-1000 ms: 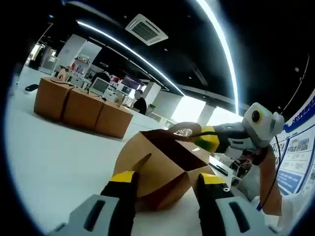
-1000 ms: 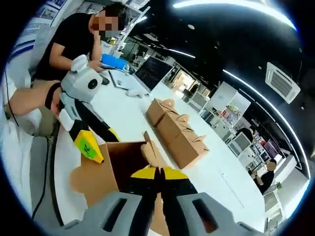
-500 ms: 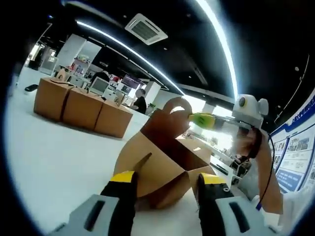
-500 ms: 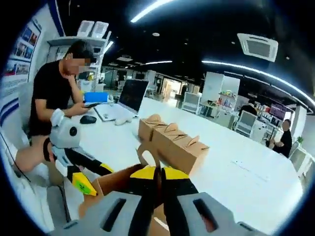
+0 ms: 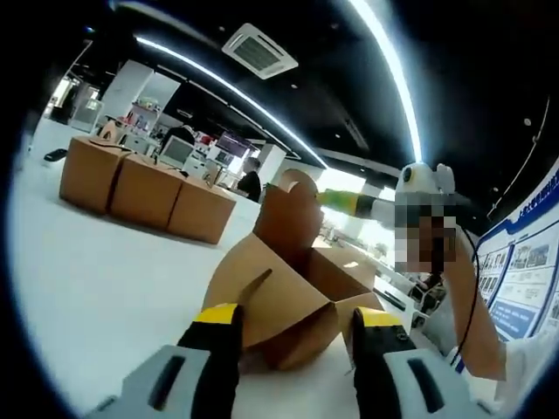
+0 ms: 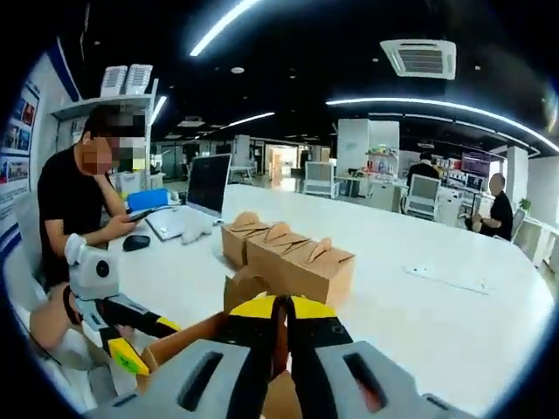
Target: Pick up one paper box from the group, open the paper box, and remove the item inside
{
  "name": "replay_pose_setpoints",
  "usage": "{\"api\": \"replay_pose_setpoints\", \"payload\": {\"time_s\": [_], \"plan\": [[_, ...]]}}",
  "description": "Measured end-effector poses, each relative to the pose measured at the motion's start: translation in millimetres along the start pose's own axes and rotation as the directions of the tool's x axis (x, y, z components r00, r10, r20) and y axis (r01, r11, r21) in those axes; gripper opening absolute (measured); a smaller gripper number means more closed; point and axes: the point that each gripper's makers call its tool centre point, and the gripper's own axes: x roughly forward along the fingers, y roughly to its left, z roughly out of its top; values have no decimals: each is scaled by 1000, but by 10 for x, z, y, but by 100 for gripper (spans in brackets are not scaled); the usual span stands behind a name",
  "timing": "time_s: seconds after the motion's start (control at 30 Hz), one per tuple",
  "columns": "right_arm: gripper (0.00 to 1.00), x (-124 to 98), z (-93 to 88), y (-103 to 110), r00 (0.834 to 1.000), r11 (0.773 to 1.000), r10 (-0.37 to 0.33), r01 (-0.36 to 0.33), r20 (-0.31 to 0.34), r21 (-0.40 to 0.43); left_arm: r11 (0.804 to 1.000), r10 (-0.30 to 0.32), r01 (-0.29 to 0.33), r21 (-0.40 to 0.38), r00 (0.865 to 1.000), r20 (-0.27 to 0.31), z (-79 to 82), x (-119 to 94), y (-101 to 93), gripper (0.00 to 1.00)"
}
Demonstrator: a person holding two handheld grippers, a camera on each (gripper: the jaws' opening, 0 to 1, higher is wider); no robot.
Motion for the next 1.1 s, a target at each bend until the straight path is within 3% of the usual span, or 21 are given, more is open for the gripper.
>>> {"api": "replay_pose_setpoints", "payload": {"time_s": [0.33,0.43,0.6,0.73,1.1], "plan": [[6,149,-111,-128,1000,997,-18,17,8,74,1000,0,0,-4,1000,-1,-13,-1,-14,52],[7,171,-150,-161,999,998,-46,46,-12,39,1000,1,-1,-4,1000,-2,66,42,134,52],[8,241,-197,-199,996,996,-83,83,-20,7,1000,3,-3,-3,1000,0,82,46,155,52],[11,291,-317,-203,993,995,-100,98,-65,-35,1000,2,-2,-3,1000,0,90,46,167,52],[13,359,-503,-218,985,995,-95,90,-144,-43,1000,6,-6,0,1000,3,125,81,236,52]]}}
